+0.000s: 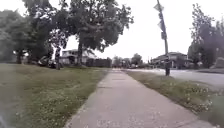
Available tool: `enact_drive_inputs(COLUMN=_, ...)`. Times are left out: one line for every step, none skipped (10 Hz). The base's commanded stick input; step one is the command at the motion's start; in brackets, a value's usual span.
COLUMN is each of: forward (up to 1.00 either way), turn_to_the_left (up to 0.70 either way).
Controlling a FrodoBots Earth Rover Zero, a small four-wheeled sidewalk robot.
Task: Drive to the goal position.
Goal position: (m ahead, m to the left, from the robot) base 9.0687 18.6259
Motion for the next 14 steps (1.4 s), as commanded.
enact_drive_inputs(forward=0.70, turn_to_the_left=-0.13)
enact_drive_inputs(forward=0.70, turn_to_the_left=0.00)
enact_drive_inputs(forward=0.70, turn_to_the_left=0.00)
enact_drive_inputs(forward=0.70, turn_to_the_left=0.00)
enact_drive_inputs(forward=0.70, turn_to_the_left=0.00)
enact_drive_inputs(forward=0.70, turn_to_the_left=0.00)
enact_drive_inputs(forward=0.70, turn_to_the_left=0.00)
enact_drive_inputs(forward=0.70, turn_to_the_left=0.00)
enact_drive_inputs(forward=0.70, turn_to_the_left=0.00)
enact_drive_inputs(forward=0.70, turn_to_the_left=0.00)
enact_drive_inputs(forward=0.70, turn_to_the_left=0.00)
enact_drive_inputs(forward=0.70, turn_to_the_left=0.00)
enact_drive_inputs(forward=0.70, turn_to_the_left=0.00)
enact_drive_inputs(forward=0.70, turn_to_the_left=0.00)
